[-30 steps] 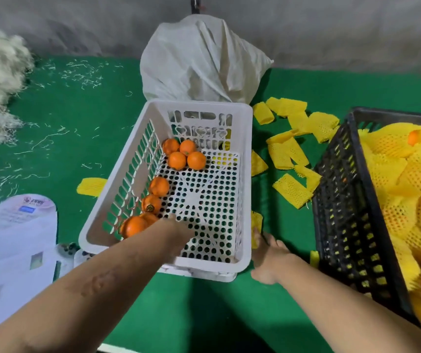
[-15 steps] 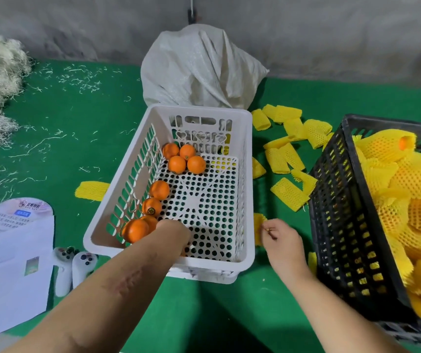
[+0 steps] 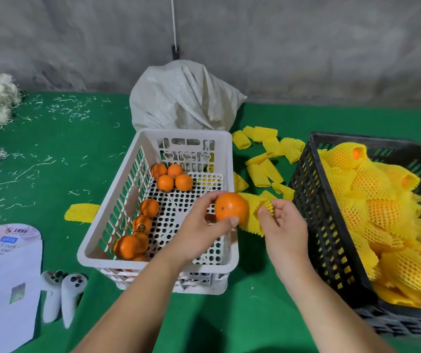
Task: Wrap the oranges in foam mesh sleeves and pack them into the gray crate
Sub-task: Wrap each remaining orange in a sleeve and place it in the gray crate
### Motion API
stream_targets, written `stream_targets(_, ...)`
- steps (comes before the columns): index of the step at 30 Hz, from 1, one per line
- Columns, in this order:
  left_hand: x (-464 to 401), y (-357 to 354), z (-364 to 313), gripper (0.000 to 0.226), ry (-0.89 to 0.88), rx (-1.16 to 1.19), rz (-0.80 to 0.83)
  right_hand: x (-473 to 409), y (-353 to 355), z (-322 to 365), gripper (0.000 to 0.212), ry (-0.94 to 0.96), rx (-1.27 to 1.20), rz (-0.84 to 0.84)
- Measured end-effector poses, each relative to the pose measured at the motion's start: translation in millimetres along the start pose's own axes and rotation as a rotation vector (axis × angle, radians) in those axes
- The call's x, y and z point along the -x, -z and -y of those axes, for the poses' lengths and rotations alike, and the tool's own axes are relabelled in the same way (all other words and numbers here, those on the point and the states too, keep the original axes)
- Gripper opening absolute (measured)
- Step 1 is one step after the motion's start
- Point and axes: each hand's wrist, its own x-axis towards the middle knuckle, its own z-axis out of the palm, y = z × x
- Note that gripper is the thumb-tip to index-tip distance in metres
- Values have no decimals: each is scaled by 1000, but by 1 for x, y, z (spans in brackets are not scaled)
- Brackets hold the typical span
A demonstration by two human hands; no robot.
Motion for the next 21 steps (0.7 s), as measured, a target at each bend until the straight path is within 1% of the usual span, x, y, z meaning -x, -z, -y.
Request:
stream_targets(2, 7, -22, -1, 56, 2, 149, -27, 1, -2, 7, 19, 53, -1, -35)
stream_targets(5, 12, -36, 1, 54, 81, 349, -83, -1, 2, 12, 15, 84, 3, -94)
stream_targets(7, 13, -39, 1, 56, 106, 447, -69, -3, 6, 12, 16, 97, 30, -140)
stream_targets(9, 12, -40, 1, 64, 113, 587, -14, -6, 9, 11, 17, 105, 76, -165)
stream_targets(11, 12, -40, 1, 79, 137, 675, 55, -7, 10, 10, 18, 110, 153, -155)
stream_targets(14, 16, -37, 3, 100, 170, 636, 223, -7, 5, 12, 21, 99, 227, -70)
stream_targets(16, 16, -35, 2, 102, 169, 595, 301, -6, 3, 12, 22, 38, 177, 52)
stream_targets(18, 15, -36, 1, 100, 175, 586, 294, -6, 3, 10, 13, -30, 118, 157)
stream_targets(19, 15, -37, 1, 100, 175, 578, 277, -6, 5, 7, 13, -40, 138, 186)
stream_targets(20, 15, -38, 1, 97, 175, 562, 256, -7, 8, 6, 19, -44, 167, 204)
stream_targets(21, 15, -39, 2, 89, 174, 545, 232, -7, 11, 4, 23, -53, 173, 210)
